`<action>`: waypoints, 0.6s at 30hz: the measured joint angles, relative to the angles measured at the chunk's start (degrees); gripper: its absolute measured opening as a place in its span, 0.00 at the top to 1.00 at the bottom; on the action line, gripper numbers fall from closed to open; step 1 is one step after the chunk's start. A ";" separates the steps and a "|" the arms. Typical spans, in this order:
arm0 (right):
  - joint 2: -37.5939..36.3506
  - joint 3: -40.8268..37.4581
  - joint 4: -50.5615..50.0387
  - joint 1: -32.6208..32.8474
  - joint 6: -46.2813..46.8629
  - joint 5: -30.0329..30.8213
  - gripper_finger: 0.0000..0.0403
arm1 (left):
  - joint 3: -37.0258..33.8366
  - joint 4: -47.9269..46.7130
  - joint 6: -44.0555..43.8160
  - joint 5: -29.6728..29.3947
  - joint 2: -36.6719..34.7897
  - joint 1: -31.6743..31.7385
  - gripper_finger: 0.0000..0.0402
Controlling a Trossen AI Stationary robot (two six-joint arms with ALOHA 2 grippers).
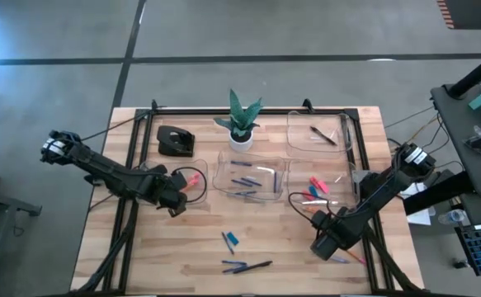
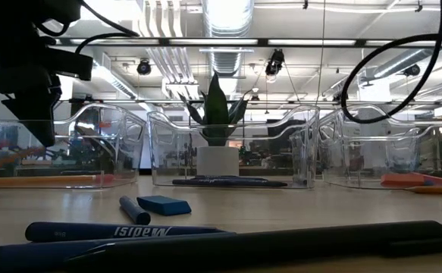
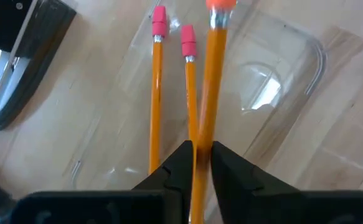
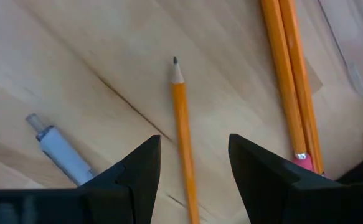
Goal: Sort crayons/erasers/pens/pencils in bins
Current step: Put the orange pencil into the middle left transparent bin
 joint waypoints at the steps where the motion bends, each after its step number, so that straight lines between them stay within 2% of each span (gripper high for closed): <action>1: 0.00 -0.04 -0.01 0.06 0.06 0.00 0.55 | 0.00 -0.03 -0.01 -0.01 0.00 0.00 0.87; 9: 0.57 -0.05 3.06 0.08 0.61 0.02 0.55 | 0.00 -0.01 -0.05 -0.20 -0.07 0.00 0.71; 18: 5.25 0.01 3.87 0.06 -3.64 -0.01 0.55 | 4.64 -0.06 -0.03 -0.17 -0.11 0.00 0.68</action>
